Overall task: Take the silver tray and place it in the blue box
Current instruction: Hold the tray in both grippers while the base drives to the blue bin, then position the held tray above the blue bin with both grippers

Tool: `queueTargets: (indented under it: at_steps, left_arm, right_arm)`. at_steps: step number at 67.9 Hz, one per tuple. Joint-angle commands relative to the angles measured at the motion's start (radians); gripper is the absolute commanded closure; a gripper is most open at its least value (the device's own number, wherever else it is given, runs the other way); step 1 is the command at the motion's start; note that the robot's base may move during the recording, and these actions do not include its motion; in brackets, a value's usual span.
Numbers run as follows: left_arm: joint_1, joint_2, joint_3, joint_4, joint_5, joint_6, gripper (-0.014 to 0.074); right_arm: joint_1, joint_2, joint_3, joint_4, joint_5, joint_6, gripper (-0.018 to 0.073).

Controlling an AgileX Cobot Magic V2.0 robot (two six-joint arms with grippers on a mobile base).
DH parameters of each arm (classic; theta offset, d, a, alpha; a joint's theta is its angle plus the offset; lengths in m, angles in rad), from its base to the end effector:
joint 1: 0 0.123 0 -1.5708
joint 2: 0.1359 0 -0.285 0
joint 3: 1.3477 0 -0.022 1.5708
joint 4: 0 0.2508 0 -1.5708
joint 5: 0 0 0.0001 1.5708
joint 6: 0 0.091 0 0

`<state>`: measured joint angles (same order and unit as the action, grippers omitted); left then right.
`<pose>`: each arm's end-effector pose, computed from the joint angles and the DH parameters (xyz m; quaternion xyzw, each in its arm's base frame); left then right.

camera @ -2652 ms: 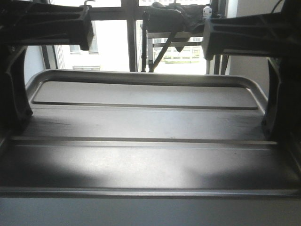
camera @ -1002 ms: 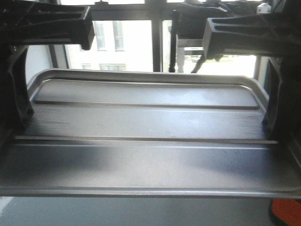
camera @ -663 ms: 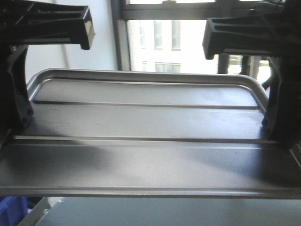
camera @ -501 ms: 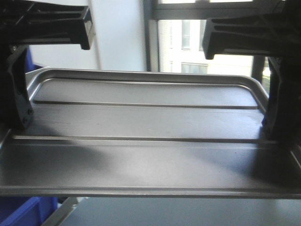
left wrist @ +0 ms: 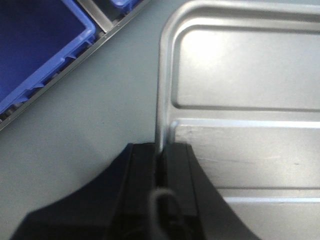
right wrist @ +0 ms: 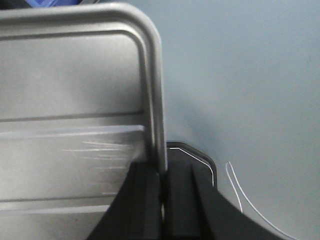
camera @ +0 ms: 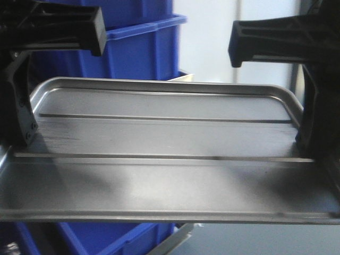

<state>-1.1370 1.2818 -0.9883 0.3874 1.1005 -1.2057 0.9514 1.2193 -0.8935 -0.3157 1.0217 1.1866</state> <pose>0.1251 -0.1971 0.2928 0.0304 0.9744 -0.0484 0.2175 0.1453 0.1623 0.2806 0.0546 0.9760 0.0641 0.2007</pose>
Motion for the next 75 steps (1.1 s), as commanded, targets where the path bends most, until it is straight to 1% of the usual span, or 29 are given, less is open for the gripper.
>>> queueTargets:
  at_steps: [1,75]
  left_arm:
    - [-0.012,-0.028,-0.026,0.010,-0.026,0.002,0.0697]
    - [-0.012,-0.028,-0.026,0.010,-0.026,0.002,0.0697]
  right_arm:
    - [0.003,-0.028,-0.033,-0.034,-0.050,0.006,0.0503]
    - [0.003,-0.028,-0.033,-0.034,-0.050,0.006,0.0503]
